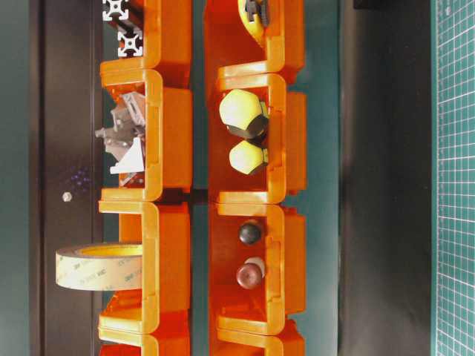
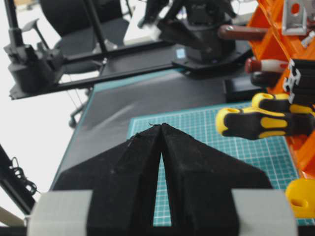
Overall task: Pick scraper from container rack with left arm.
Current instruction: 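Move the left gripper toward the rack above the brown-handled scraper, then close the left gripper on the scraper's brown handle and pull it out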
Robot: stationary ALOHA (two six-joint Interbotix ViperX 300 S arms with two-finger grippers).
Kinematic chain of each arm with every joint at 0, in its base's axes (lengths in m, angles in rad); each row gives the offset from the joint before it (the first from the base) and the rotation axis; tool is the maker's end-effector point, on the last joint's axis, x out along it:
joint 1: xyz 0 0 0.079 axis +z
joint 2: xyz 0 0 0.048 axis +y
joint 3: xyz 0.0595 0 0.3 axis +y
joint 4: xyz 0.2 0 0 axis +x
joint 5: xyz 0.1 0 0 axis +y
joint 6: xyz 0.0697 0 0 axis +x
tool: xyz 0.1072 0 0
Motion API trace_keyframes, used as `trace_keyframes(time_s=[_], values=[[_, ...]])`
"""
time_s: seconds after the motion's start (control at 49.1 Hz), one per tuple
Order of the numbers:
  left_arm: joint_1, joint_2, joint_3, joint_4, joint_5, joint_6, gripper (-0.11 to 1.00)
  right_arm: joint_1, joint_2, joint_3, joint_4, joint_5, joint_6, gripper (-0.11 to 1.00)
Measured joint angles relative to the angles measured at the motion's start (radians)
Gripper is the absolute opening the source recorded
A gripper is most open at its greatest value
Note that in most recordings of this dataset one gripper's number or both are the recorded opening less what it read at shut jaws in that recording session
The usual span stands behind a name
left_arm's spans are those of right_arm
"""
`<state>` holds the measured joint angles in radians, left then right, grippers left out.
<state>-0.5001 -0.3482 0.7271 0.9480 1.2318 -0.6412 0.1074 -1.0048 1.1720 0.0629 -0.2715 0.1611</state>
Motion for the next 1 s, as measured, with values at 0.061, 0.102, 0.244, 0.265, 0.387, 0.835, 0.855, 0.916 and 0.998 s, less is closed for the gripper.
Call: trace_keyframes(time_s=[0.061, 0.102, 0.244, 0.265, 0.387, 0.835, 0.855, 0.916, 0.998], values=[[0.011, 0.000, 0.011, 0.000, -0.017, 0.000, 0.91, 0.003, -0.003, 0.002, 0.000, -0.003, 0.000, 0.01], [0.015, 0.000, 0.018, 0.000, -0.029, 0.002, 0.91, 0.003, -0.005, 0.005, -0.002, -0.006, 0.000, 0.01], [0.035, 0.000, 0.035, 0.000, -0.051, 0.000, 0.91, 0.003, -0.005, 0.009, -0.003, -0.008, 0.000, 0.01], [0.037, 0.000, 0.035, 0.000, -0.051, 0.000, 0.91, 0.003, -0.005, 0.009, -0.002, -0.008, 0.000, 0.01], [0.043, 0.002, 0.035, 0.000, -0.051, -0.002, 0.89, 0.003, -0.006, 0.011, -0.002, -0.008, 0.000, 0.01], [0.015, 0.006, -0.038, 0.000, 0.008, 0.014, 0.31, 0.005, -0.008, 0.018, -0.003, -0.028, 0.000, 0.01], [0.012, 0.006, -0.044, 0.000, 0.014, 0.018, 0.30, 0.005, -0.011, 0.018, -0.003, -0.034, 0.000, 0.01], [-0.003, 0.009, -0.067, 0.000, 0.041, 0.046, 0.29, 0.005, -0.017, 0.023, -0.002, -0.051, -0.002, 0.01], [-0.035, 0.011, -0.110, 0.000, 0.087, 0.089, 0.26, 0.005, -0.029, 0.031, -0.003, -0.067, -0.002, 0.01]])
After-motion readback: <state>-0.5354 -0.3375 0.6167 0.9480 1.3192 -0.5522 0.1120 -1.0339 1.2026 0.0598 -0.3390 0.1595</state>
